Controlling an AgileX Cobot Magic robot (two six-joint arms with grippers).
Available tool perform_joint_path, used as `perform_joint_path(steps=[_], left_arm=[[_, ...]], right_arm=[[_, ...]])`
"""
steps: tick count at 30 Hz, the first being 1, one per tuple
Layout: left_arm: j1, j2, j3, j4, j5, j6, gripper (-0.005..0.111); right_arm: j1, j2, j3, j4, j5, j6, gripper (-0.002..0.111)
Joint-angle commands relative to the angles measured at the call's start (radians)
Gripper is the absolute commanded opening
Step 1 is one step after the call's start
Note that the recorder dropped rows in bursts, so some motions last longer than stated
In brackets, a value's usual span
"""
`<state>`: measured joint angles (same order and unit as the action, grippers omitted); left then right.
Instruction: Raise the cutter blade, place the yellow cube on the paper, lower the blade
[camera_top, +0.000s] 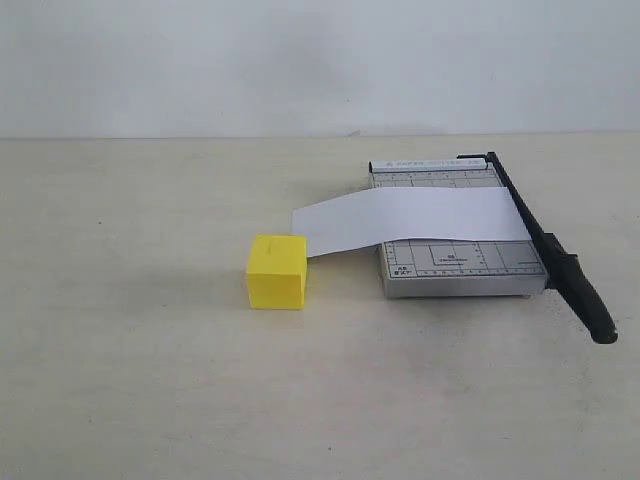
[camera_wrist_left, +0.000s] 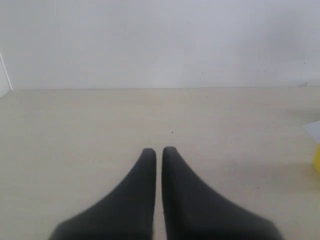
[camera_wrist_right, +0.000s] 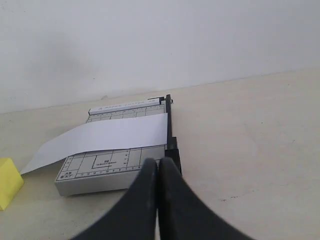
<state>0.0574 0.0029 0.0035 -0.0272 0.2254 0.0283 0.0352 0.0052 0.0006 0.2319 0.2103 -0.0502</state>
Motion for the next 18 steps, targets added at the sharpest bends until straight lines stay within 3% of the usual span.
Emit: perform_joint_path(steps=[1, 15, 18], left_arm=[[0.003, -0.003, -0.004, -0.01, -0.015, -0.008, 0.004], [0.003, -0.003, -0.004, -0.01, -0.015, -0.008, 0.004], [0.003, -0.003, -0.004, -0.01, -0.015, -0.008, 0.004]], right_arm=[[-0.003, -0.005, -0.001, -0.002, -0.005, 0.0, 0.0], [-0.003, -0.005, -0.001, -0.009, -0.005, -0.077, 0.0], [-0.003, -0.005, -0.001, 0.045, -0.075, -0.047, 0.0]])
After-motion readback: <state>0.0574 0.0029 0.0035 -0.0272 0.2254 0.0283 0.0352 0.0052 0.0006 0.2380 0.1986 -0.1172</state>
